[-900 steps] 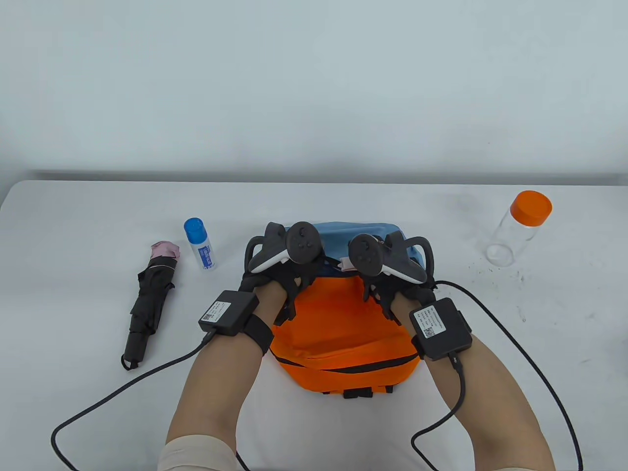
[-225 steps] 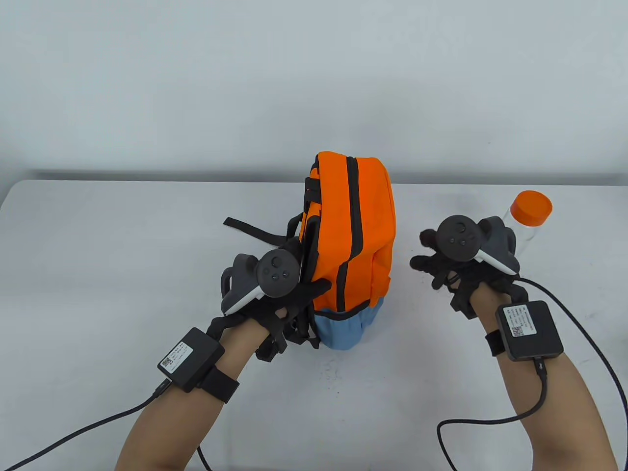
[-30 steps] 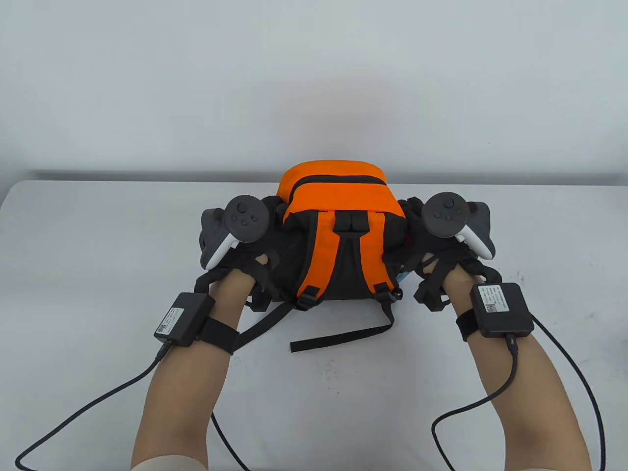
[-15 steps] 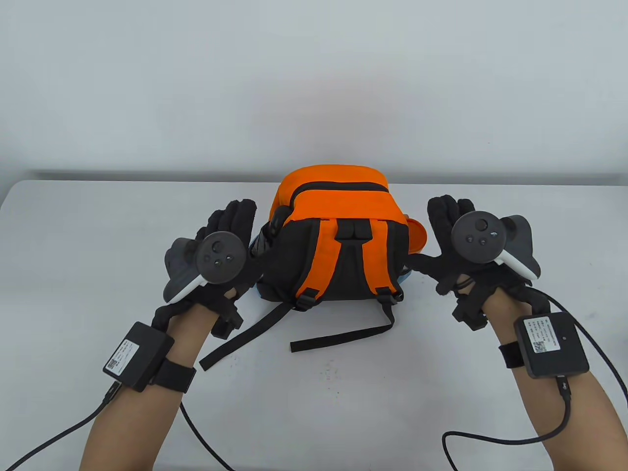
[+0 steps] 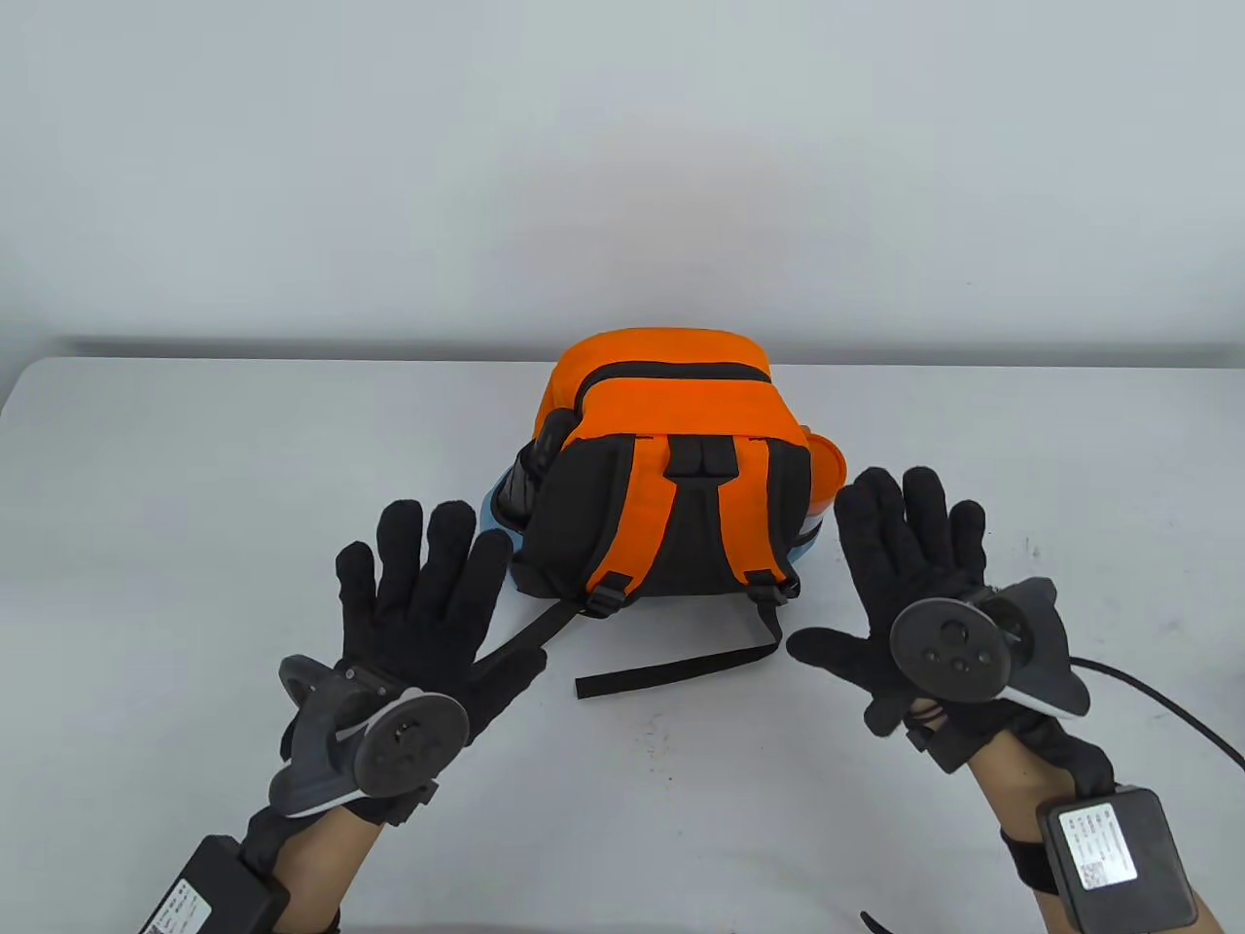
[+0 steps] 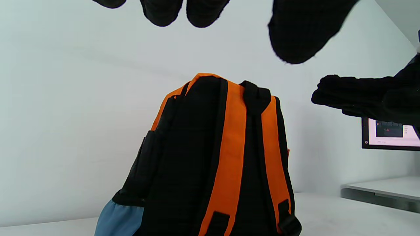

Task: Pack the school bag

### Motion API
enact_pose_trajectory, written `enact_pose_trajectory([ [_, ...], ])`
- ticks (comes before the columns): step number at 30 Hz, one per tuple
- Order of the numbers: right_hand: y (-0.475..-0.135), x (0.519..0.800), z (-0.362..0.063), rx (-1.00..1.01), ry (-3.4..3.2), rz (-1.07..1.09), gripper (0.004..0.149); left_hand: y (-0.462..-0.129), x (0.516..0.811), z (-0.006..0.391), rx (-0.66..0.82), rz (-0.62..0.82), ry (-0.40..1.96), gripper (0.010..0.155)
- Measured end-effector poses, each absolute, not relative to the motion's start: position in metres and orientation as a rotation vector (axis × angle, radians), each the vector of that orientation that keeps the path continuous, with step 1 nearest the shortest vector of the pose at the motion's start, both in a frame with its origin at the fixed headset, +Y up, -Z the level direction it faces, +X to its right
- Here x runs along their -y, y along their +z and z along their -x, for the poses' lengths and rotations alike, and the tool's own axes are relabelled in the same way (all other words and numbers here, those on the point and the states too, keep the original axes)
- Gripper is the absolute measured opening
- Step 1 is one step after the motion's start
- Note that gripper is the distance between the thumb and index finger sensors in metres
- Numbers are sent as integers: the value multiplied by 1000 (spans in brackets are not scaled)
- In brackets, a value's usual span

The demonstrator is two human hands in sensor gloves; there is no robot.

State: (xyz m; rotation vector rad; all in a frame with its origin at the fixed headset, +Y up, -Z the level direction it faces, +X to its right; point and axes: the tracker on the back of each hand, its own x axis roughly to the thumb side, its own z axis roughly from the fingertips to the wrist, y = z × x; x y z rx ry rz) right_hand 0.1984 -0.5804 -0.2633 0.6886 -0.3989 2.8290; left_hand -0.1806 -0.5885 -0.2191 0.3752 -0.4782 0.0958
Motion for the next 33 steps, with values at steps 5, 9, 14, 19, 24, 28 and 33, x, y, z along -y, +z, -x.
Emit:
enact_pose_trajectory([
  [5,-246,627,-204,316,2782,-637,110,-210,629,173,466,-330,28,94],
  [9,-240,648,-204,277,2757,-613,110,-215,649,173,456,-224,0,97],
  [14,-241,678,-200,205,2817,-600,110,-221,670,175,428,-156,-20,99],
  [19,-242,696,-198,134,2908,-629,111,-223,688,183,399,-90,-59,100],
  [24,-240,702,-194,136,2940,-619,110,-224,690,180,407,-80,-66,99],
  [28,-243,708,-193,95,2972,-633,110,-224,689,179,407,-87,-67,98],
  [33,-243,710,-190,98,2972,-643,109,-225,690,184,378,-74,-52,96],
])
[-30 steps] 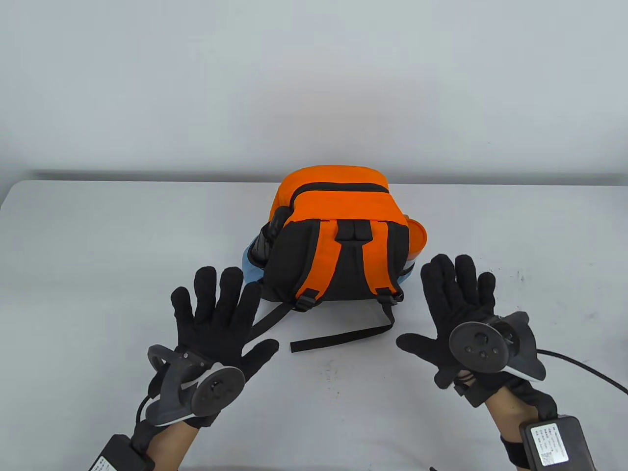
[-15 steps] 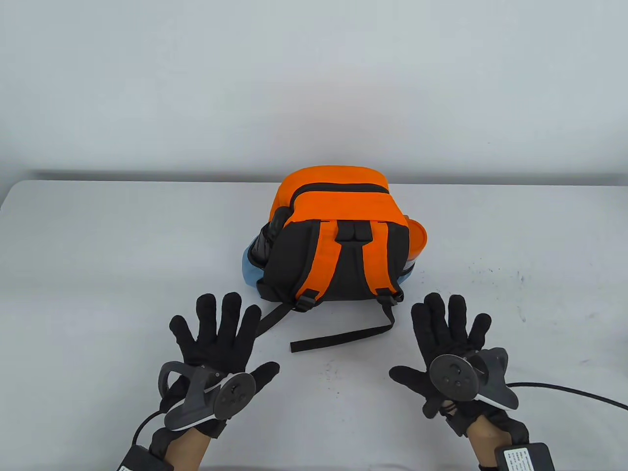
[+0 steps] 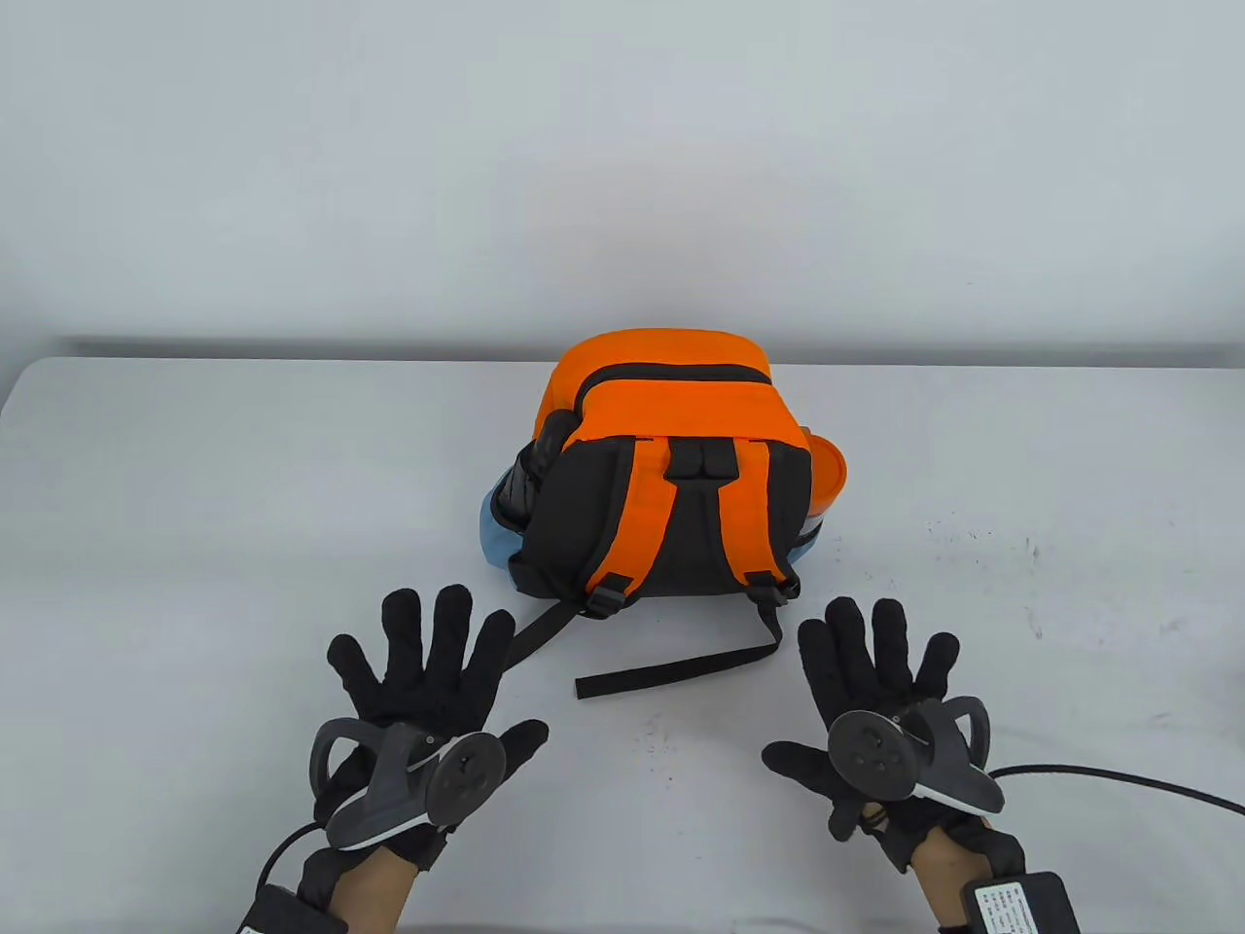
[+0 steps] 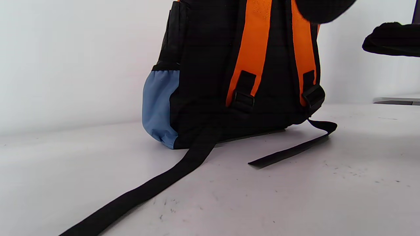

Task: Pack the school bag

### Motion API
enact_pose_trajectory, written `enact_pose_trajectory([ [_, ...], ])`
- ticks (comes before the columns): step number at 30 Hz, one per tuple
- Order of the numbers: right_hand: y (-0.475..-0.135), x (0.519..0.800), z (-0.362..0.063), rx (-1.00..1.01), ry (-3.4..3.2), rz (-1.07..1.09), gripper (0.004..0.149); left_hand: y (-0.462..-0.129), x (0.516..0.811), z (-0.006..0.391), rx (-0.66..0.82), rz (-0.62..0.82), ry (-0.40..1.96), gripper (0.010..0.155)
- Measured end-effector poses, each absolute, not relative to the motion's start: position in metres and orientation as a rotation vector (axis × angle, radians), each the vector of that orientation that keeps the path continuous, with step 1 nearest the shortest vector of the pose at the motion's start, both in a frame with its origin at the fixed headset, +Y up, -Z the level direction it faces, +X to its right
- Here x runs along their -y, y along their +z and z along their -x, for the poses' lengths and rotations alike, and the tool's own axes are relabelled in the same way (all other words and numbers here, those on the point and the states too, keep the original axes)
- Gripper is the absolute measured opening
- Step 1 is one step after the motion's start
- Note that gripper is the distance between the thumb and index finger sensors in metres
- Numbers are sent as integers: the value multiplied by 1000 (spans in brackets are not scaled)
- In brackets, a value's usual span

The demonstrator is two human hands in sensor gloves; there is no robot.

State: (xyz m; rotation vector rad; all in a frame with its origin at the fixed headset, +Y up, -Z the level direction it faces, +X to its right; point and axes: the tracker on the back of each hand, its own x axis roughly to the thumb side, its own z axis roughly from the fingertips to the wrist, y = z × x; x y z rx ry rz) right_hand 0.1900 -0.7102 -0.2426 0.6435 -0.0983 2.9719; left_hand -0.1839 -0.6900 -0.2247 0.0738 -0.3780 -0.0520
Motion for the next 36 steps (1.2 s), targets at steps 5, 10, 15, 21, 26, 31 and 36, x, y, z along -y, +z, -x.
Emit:
enact_pose_trajectory([
  [5,-238,707,-191,126,2974,-651,108,-226,693,186,368,-54,-52,96],
  [10,-238,708,-193,129,2977,-627,108,-228,696,183,372,-36,-68,95],
  [15,-241,709,-196,125,2983,-607,108,-229,698,181,368,-7,-82,96],
  [21,-243,710,-197,109,2970,-598,108,-230,699,181,356,19,-106,101],
  [26,-242,709,-198,119,2972,-591,107,-229,699,180,364,15,-113,98],
  [31,-242,710,-198,113,2970,-583,107,-229,699,179,363,24,-120,98],
  [36,-243,713,-198,89,2977,-581,107,-229,699,179,359,29,-118,96],
])
